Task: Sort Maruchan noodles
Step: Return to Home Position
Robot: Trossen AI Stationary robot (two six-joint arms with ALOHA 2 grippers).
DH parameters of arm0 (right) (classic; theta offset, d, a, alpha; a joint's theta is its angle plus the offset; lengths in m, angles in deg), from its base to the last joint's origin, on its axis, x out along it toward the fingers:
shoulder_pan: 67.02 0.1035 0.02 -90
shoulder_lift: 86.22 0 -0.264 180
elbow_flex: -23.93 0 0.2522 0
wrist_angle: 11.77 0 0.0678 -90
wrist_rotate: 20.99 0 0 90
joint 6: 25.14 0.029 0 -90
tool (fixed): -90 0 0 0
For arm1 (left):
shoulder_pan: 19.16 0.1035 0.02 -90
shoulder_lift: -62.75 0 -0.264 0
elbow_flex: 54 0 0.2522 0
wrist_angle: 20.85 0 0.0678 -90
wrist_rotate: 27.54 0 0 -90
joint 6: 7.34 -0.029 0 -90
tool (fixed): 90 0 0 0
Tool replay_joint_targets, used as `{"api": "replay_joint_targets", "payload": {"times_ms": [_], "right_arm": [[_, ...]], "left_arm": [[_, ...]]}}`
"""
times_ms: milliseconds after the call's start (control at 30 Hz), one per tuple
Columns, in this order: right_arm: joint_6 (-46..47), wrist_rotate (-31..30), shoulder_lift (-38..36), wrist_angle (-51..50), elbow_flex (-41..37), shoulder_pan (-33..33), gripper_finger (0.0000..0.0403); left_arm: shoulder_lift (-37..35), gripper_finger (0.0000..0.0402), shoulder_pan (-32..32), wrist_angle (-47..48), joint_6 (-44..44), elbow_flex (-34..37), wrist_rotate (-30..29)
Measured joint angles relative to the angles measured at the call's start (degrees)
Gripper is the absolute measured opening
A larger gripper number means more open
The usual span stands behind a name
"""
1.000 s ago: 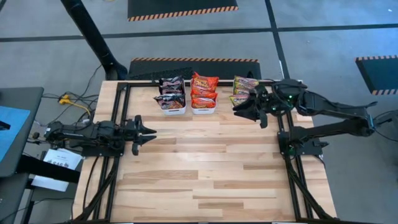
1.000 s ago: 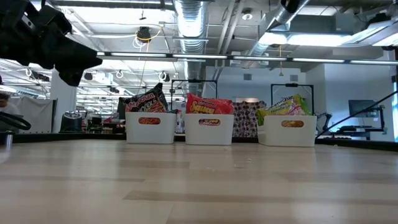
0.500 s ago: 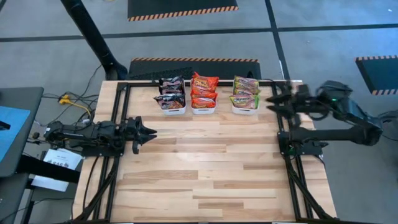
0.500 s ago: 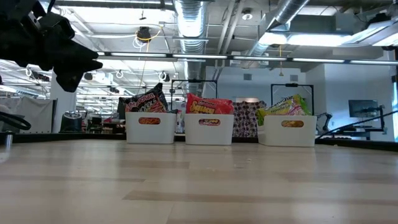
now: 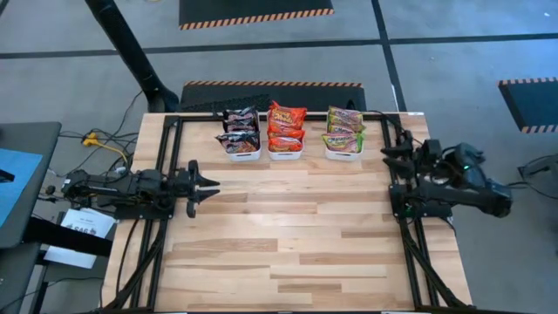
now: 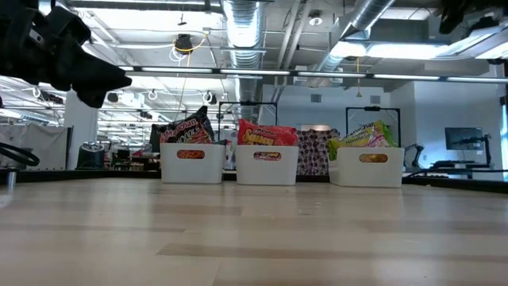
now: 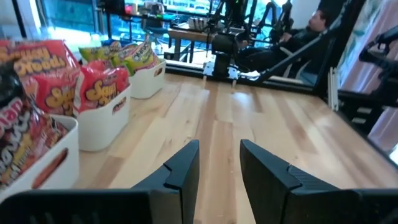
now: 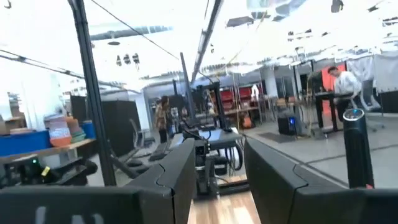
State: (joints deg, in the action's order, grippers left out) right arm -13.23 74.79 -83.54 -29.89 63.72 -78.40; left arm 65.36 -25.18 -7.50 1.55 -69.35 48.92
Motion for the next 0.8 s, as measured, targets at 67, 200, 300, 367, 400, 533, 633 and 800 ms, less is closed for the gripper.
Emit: {"api": "replay_joint_targets", "payload": {"times_ms": [67,200,300,367,400,533,633,800], "right_arm": [[0.1,0.0,-1.7,4.0,-4.3,0.0,0.0163],[1.4,0.0,-2.5,7.4,-10.9,0.0,0.0163],[2.1,0.1,-2.3,7.4,-14.3,0.2,0.0163],[3.1,0.1,-2.4,7.5,-16.5,0.4,0.0163],[3.2,0.1,-2.4,7.3,-17.3,0.5,0.0163],[3.3,0.1,-2.5,7.7,-19.4,1.5,0.0163],[3.3,0.2,-2.5,7.7,-20.9,2.6,0.0163],[3.3,0.3,-2.5,7.4,-22.6,4.3,0.0163]], "left_arm": [[0.0,0.0102,0.0,0.0,-2.6,0.0,0.0],[0.0,0.0102,0.0,0.0,-7.6,0.0,-0.2],[0.0,0.0102,0.0,0.0,-10.1,0.0,-0.2],[0.0,0.0102,0.0,0.0,-10.6,0.0,-0.2],[0.0,0.0102,0.0,0.0,-10.6,0.0,-0.2],[0.0,0.0102,0.0,0.0,-10.6,0.0,-0.2],[0.0,0.0102,0.0,0.0,-10.6,0.0,-0.2],[0.0,0.0102,0.0,0.0,-10.6,0.0,-0.2]]}}
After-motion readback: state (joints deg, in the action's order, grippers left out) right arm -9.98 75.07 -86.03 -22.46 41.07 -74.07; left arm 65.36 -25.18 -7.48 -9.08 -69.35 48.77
